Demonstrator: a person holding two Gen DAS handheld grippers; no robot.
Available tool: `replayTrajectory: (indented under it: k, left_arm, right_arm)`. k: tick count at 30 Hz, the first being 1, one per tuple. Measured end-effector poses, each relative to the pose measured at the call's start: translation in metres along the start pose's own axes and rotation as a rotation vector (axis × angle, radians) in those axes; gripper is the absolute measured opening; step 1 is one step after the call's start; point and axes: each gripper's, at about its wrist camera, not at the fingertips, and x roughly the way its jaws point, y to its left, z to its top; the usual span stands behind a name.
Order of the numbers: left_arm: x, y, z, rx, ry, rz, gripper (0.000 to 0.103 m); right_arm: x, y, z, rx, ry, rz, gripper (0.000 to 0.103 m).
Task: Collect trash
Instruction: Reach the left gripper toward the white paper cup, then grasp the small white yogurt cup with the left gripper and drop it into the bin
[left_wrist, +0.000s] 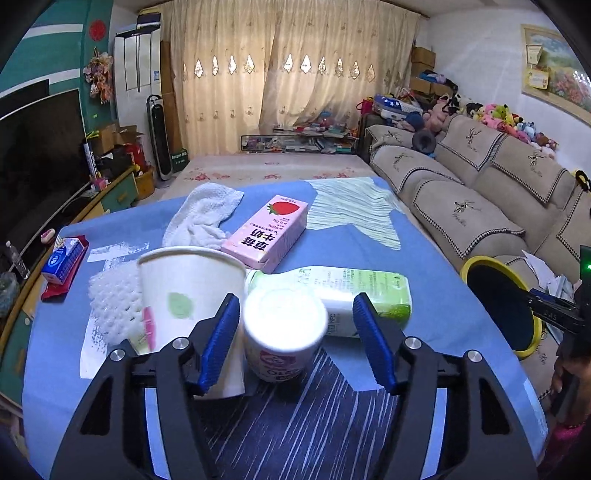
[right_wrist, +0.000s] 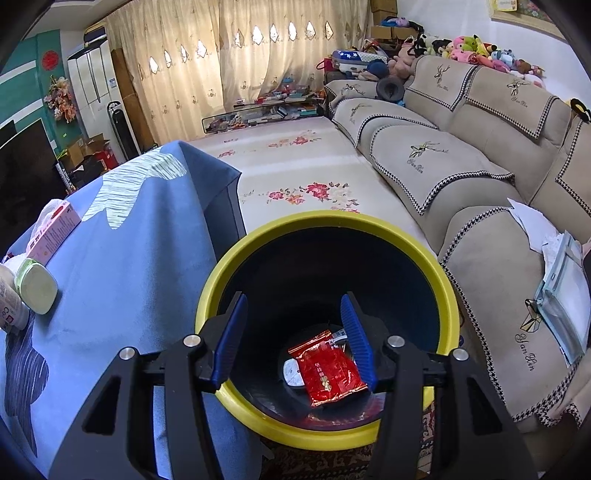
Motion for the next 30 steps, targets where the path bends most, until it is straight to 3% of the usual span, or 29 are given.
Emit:
replayTrajectory:
  k: [4,7,10,16,23,30]
  left_arm:
    - [0.008,-0.005,-0.002,0.028,-0.001,0.023,0.062]
    - [0.014,-0.008,-0.004,0.039,0.011,0.032,0.048]
    - [0.009,-0.007,-0.006,0.018,0.013,0.020,0.048]
    - [-0.032,-0.020,-0.002,0.042,-0.063,0.013,0.048]
    - [-0.071,-0.053,0.004,0.079,-0.075,-0.102,0.048]
    - [-0.072,-0.129,0.010,0.166,-0.034,-0.289,0.048]
  right_arm:
    - [0.002,0.000,-0.003,0.002,0.006,0.008,0.051]
    - [0.000,-0.001,-0.006,0.001,0.007,0.014,0.051]
    - [-0.011,-0.004,-0.007,0.006,-0.007,0.024,0.051]
    - [-0.053,-0.020,-0.001,0.013,-0.075,0.032,0.051]
    - [-0.115,-0.064,-0.012,0.060,-0.151,0.029,0.051]
    - [-0.143,-0.113,-0.036,0.113,-0.150,-0.054,0.051]
